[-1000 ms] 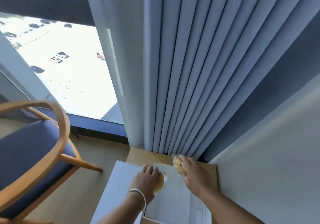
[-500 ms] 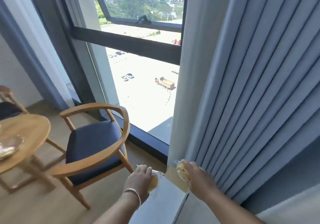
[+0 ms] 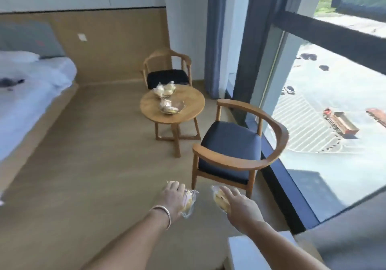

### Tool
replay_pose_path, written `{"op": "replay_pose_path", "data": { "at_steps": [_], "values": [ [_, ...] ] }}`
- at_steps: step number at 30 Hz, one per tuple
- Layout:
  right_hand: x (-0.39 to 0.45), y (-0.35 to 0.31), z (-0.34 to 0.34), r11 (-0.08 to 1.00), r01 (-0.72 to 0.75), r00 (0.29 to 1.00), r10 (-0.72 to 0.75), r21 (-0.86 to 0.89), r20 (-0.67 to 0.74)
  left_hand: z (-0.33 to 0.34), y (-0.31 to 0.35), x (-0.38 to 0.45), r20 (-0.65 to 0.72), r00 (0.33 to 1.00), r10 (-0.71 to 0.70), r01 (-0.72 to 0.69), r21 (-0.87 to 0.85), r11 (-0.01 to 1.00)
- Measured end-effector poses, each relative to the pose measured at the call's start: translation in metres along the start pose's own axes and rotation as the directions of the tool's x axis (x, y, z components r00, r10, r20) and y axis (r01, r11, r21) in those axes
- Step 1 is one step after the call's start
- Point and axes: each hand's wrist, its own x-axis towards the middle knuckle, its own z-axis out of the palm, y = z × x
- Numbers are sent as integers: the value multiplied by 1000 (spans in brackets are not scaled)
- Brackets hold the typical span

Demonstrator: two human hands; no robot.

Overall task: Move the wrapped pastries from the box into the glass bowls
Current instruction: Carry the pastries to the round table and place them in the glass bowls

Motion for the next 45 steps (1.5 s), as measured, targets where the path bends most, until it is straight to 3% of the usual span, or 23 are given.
{"op": "replay_pose_path", "data": {
  "at_steps": [6,13,25,45],
  "values": [
    [70,-105,6,969,242,970,-241,-39,43,7,-105,-40,3,973,-230,230,16,973],
    [135,-182,0,923,367,929,-359,-114,85,7,-191,-43,-40,930,-366,363,-71,929],
    [248,-233,-2,910,398,917,-391,-117,80,9,-281,36,-53,929,-365,357,-119,926],
    [587,-320,-36,854,517,853,-509,-56,119,-50,-481,256,17,865,-501,501,-30,865]
  ]
}}
